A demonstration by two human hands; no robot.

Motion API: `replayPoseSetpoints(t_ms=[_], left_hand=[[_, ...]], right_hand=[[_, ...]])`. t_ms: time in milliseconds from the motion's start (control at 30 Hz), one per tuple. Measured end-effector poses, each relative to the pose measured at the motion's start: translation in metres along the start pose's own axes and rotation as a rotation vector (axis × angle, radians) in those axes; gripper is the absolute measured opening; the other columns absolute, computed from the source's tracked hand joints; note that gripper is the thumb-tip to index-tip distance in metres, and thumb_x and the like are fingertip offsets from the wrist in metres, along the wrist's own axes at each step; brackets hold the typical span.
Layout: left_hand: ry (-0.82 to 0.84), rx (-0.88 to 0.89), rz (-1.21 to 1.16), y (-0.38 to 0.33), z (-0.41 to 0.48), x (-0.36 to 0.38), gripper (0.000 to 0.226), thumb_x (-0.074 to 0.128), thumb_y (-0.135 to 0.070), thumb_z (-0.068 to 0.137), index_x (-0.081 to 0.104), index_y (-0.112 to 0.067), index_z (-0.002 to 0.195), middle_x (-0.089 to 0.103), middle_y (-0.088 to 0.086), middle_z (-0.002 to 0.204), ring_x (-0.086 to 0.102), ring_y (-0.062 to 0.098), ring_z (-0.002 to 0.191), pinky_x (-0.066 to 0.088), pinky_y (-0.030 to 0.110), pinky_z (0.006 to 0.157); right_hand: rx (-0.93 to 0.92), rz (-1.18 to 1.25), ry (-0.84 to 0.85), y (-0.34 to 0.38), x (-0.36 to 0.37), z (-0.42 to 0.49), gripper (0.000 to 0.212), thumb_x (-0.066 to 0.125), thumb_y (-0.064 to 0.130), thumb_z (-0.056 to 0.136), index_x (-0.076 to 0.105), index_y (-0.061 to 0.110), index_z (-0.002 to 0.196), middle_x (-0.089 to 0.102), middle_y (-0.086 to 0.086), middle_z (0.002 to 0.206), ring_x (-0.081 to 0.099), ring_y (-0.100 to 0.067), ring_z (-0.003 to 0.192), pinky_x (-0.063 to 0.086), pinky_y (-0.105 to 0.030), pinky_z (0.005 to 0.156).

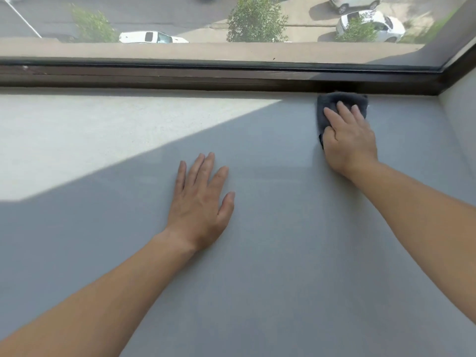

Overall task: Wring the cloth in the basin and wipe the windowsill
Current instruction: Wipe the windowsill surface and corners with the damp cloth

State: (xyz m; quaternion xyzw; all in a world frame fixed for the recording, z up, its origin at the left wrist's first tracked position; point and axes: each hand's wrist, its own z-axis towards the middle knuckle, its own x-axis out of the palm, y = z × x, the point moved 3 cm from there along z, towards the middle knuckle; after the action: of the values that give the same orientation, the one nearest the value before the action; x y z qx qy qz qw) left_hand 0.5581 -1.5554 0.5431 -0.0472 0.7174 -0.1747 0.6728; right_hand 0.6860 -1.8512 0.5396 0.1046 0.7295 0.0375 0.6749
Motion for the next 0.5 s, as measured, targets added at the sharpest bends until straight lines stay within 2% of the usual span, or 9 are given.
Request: replayPoseSetpoints(t_ms=[100, 200, 267, 300, 400, 433, 500], left_hand=[[-0.002, -0.014, -0.088, -0.033, -0.015, 0.006, 0.068, 0.022, -0.050, 0.093, 0.038, -0.018, 0.150, 0.017, 0.009, 0.165, 0.005, 0.020, 0.154, -0.005, 0.044, 0.123], [0.039, -0.047, -0.043, -0.049, -0.025, 0.018, 0.070, 0.017, -0.053, 0.093, 0.029, -0.022, 0.154, 0.006, 0.006, 0.167, -0.006, 0.018, 0.154, -0.010, 0.042, 0.122], [0.038, -0.044, 0.023, -0.050, -0.025, 0.020, 0.071, 0.017, -0.054, 0.093, 0.025, -0.022, 0.156, 0.001, 0.006, 0.167, -0.009, 0.019, 0.153, -0.009, 0.043, 0.123], [0.030, -0.046, 0.038, -0.050, -0.024, 0.021, 0.071, 0.019, -0.054, 0.094, 0.024, -0.022, 0.156, 0.001, 0.006, 0.167, -0.009, 0.019, 0.153, -0.008, 0.043, 0.123], [0.024, -0.050, 0.057, -0.051, -0.025, 0.020, 0.071, 0.021, -0.056, 0.094, 0.027, -0.022, 0.155, 0.004, 0.006, 0.167, -0.006, 0.019, 0.154, -0.006, 0.044, 0.123], [0.024, -0.052, 0.063, -0.051, -0.026, 0.021, 0.071, 0.021, -0.056, 0.093, 0.027, -0.022, 0.155, 0.005, 0.006, 0.167, -0.005, 0.019, 0.154, -0.005, 0.044, 0.123], [0.024, -0.054, 0.073, -0.053, -0.027, 0.022, 0.071, 0.022, -0.057, 0.093, 0.027, -0.022, 0.155, 0.006, 0.006, 0.167, -0.006, 0.018, 0.154, -0.005, 0.044, 0.123]], right_hand=[[0.012, 0.009, -0.039, 0.024, 0.004, -0.019, 0.054, 0.027, 0.033, 0.100, 0.030, 0.029, 0.154, 0.017, -0.001, 0.166, 0.008, -0.028, 0.152, 0.006, -0.045, 0.123], [-0.246, 0.010, 0.050, 0.038, 0.012, -0.056, 0.054, 0.028, 0.035, 0.100, 0.028, 0.031, 0.154, 0.014, 0.003, 0.167, 0.003, -0.023, 0.153, 0.003, -0.044, 0.124], [-0.321, -0.004, 0.104, 0.018, 0.005, -0.057, 0.054, 0.029, 0.034, 0.101, 0.028, 0.031, 0.154, 0.013, 0.005, 0.167, 0.003, -0.021, 0.154, 0.004, -0.043, 0.124], [-0.275, -0.001, 0.099, 0.003, 0.000, -0.049, 0.053, 0.029, 0.033, 0.101, 0.029, 0.030, 0.154, 0.014, 0.005, 0.167, 0.004, -0.022, 0.154, 0.005, -0.043, 0.124], [0.030, 0.016, 0.008, -0.022, -0.011, -0.042, 0.054, 0.026, 0.032, 0.101, 0.028, 0.029, 0.155, 0.015, 0.002, 0.167, 0.006, -0.024, 0.153, 0.007, -0.045, 0.123], [0.068, 0.013, -0.014, -0.014, -0.009, -0.049, 0.055, 0.026, 0.033, 0.101, 0.027, 0.029, 0.155, 0.014, 0.002, 0.167, 0.004, -0.024, 0.153, 0.005, -0.045, 0.124], [-0.041, 0.024, -0.008, 0.011, 0.001, -0.075, 0.056, 0.026, 0.035, 0.099, 0.027, 0.031, 0.155, 0.013, 0.002, 0.167, 0.002, -0.023, 0.153, 0.001, -0.044, 0.124]])
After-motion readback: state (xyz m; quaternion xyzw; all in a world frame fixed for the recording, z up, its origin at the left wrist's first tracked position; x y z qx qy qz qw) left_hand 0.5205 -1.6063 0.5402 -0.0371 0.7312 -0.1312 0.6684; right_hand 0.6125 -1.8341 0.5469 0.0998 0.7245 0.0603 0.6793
